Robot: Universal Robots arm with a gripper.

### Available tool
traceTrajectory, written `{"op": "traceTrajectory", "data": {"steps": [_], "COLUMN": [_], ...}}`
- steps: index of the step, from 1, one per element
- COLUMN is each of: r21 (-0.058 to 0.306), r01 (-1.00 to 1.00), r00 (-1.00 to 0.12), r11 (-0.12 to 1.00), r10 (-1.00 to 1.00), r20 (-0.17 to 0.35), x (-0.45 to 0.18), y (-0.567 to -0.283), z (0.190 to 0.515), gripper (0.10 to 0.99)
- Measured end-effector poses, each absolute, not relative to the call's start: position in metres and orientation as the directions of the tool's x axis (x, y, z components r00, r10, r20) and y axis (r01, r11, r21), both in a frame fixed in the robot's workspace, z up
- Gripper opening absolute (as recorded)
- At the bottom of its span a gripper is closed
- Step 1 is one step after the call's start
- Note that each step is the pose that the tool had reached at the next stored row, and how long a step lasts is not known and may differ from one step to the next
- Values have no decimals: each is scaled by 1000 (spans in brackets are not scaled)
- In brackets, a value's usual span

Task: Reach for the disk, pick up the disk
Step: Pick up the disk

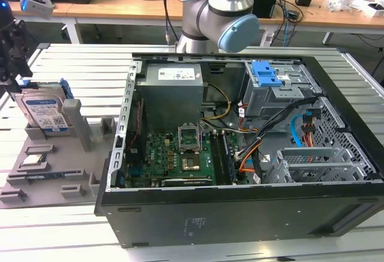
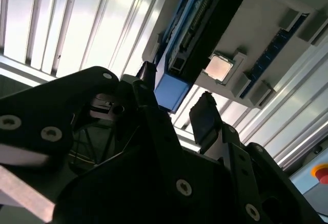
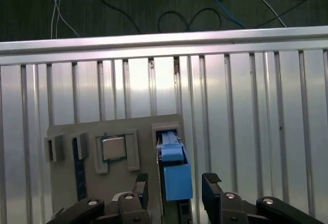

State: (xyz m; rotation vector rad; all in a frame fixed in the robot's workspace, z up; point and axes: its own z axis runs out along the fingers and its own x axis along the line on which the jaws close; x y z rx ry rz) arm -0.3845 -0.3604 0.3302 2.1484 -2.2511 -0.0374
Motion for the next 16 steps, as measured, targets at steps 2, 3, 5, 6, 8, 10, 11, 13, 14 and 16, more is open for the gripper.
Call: {"op": "traceTrajectory", "data": {"steps": [2, 3, 5, 6, 8, 10, 11, 13, 14, 16], "r21": [38, 38, 38, 38, 38, 38, 38, 38, 38, 38], "r01": [-999, -999, -999, -999, -999, -999, -999, -999, -999, -999], "r00": [-39, -34, -18, -12, -11, -11, -11, -11, -11, -11], "r11": [39, 34, 19, 12, 11, 11, 11, 11, 11, 11], "r10": [-999, -999, -1000, -1000, -1000, -1000, -1000, -1000, -1000, -1000], "r20": [5, 5, 5, 5, 5, 5, 5, 5, 5, 5], "x": [-383, -383, -382, -381, -380, -379, -379, -379, -379, -379], "y": [-360, -359, -359, -359, -359, -359, -359, -359, -359, -359], "z": [327, 326, 323, 321, 319, 318, 317, 315, 314, 312], "gripper": [541, 541, 541, 541, 541, 541, 541, 541, 541, 541]}}
